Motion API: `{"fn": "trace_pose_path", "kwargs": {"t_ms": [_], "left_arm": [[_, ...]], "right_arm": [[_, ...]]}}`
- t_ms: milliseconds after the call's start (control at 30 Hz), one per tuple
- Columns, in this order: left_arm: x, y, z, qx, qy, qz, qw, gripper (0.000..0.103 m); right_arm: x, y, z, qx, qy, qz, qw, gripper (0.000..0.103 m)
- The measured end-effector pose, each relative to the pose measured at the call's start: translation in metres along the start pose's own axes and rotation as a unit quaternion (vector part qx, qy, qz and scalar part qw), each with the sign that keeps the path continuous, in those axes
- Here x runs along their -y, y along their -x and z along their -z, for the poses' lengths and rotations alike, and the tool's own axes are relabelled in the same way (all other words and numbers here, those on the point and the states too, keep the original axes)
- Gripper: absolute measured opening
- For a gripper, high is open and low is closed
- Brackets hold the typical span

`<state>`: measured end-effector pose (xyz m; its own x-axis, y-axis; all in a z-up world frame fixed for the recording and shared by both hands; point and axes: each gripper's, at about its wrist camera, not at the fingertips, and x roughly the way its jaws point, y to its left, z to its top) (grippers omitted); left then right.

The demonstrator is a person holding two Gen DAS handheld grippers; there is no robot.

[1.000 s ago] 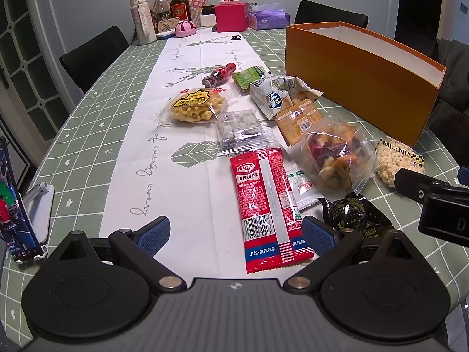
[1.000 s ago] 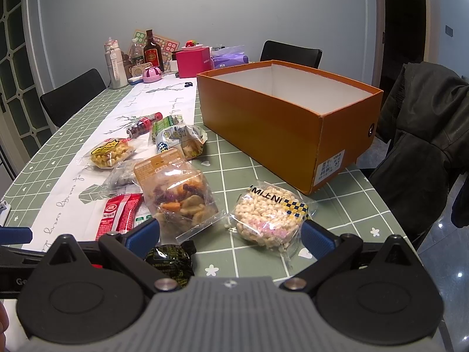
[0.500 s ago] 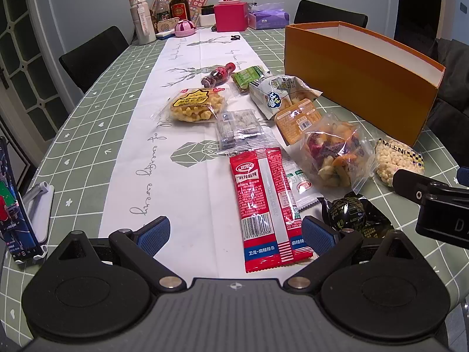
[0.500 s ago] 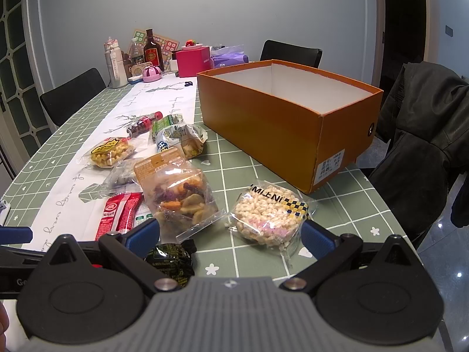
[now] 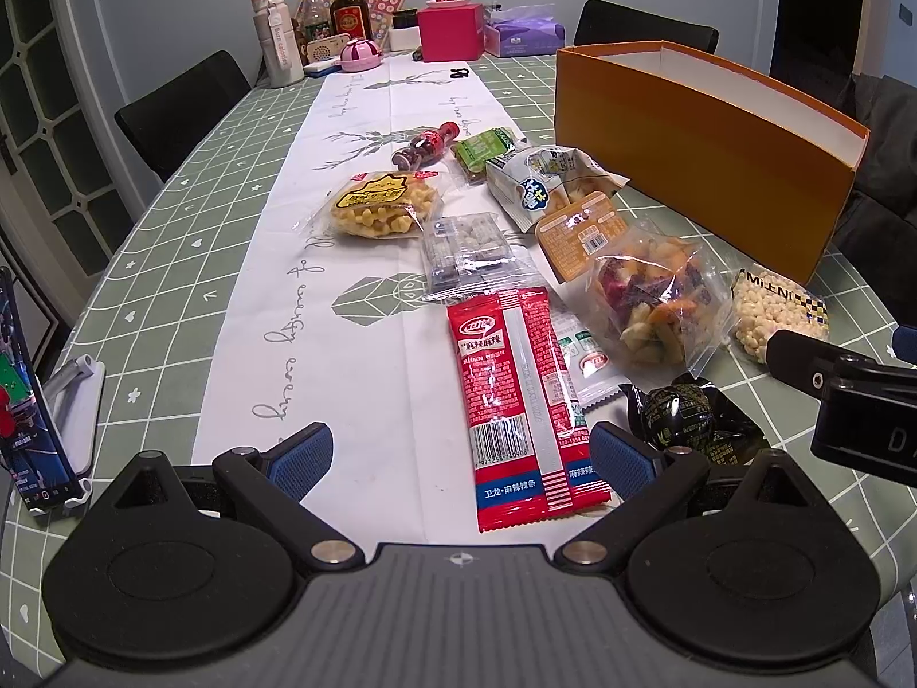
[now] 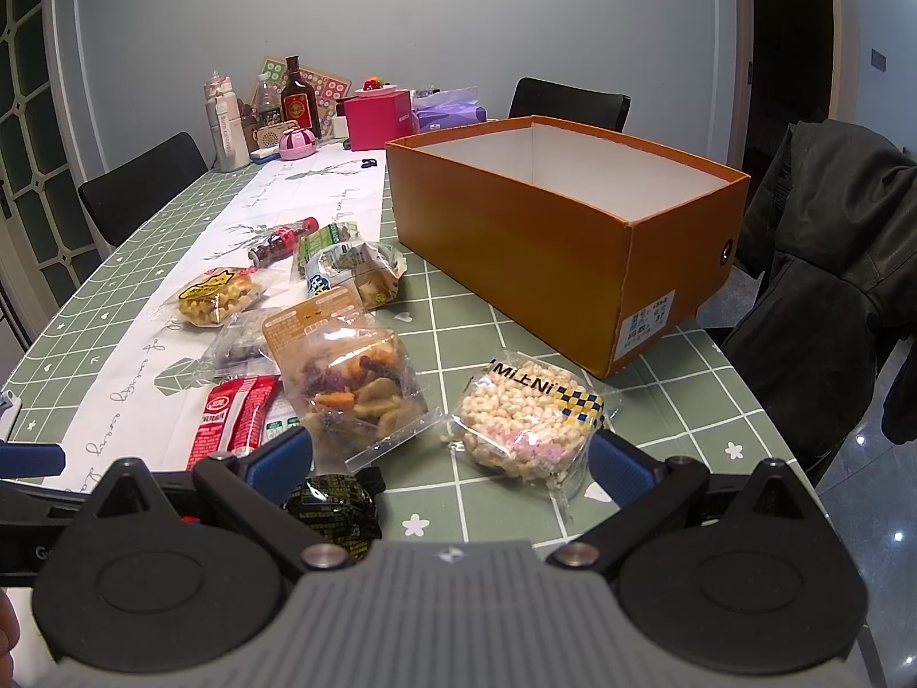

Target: Organize snacks

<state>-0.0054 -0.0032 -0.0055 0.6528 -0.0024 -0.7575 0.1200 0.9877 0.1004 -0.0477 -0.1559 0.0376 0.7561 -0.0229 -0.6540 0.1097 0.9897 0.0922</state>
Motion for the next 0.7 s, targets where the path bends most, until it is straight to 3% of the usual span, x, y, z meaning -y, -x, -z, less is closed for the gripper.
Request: {"fn": "trace_pose_path", "kwargs": {"t_ms": [700], "left_arm": [[0.004, -0.013, -0.005, -0.013, -0.002, 0.008, 0.9999, 0.103]], "right_arm": [[0.01, -0.007, 0.0, -0.014, -0.006, 0.008, 1.0, 0.1]]}}
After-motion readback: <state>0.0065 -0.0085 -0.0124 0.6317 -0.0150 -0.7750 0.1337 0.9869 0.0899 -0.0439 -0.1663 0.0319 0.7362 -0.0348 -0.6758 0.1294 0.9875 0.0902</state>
